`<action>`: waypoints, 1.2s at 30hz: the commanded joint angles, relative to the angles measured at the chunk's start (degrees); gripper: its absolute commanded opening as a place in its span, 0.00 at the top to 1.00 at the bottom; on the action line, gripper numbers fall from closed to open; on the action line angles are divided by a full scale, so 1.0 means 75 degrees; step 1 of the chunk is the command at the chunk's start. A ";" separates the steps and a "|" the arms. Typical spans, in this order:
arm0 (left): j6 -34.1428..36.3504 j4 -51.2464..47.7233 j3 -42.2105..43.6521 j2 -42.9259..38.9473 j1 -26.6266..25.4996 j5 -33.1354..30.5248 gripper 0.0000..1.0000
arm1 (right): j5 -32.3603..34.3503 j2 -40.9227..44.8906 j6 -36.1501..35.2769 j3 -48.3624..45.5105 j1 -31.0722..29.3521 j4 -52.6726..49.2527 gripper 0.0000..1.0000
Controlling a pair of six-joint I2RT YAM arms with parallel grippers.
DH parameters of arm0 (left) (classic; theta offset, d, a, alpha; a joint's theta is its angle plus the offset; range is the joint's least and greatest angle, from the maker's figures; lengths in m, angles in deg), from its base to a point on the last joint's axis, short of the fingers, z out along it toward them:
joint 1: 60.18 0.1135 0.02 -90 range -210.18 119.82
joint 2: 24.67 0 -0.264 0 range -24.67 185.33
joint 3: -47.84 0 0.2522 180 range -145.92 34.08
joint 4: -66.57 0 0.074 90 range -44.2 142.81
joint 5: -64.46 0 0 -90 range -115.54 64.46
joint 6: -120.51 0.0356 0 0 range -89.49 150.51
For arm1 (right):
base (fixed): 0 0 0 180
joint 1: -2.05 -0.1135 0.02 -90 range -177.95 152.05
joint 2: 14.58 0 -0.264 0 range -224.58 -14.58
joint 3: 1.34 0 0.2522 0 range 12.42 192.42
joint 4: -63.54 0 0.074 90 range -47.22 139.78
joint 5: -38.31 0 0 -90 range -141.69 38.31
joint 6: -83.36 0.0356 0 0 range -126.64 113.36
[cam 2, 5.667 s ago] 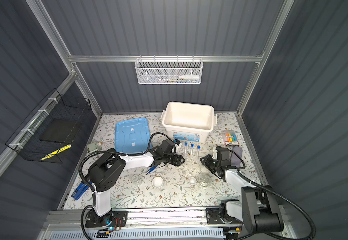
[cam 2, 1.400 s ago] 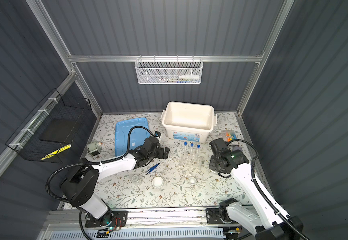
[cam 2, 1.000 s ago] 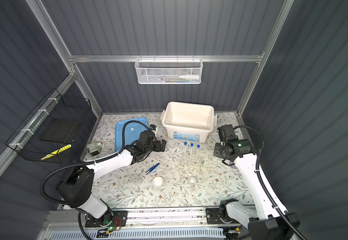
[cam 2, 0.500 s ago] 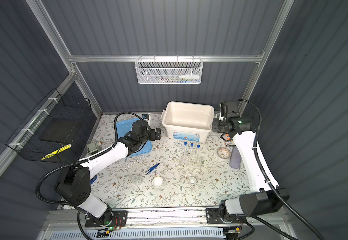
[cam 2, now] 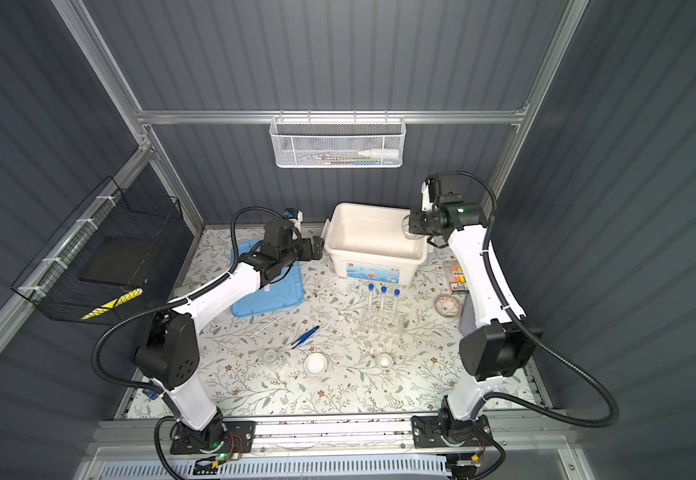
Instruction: Organize the chemistry lab equipment
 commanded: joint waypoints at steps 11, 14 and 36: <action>0.0302 -0.1010 -0.2085 0.1641 0.0122 0.1313 0.09 | -0.1015 -0.1529 -0.0426 0.1469 -0.0370 0.0268 0.86; 0.0294 -0.1057 -0.2293 0.1859 0.0130 0.1605 0.14 | -0.1074 -0.1772 -0.0472 0.1633 -0.0409 0.0195 0.85; -0.0130 -0.0300 -0.1616 0.1633 0.0096 0.3427 0.35 | -0.1553 -0.2781 -0.0849 0.1754 -0.0631 -0.0185 0.86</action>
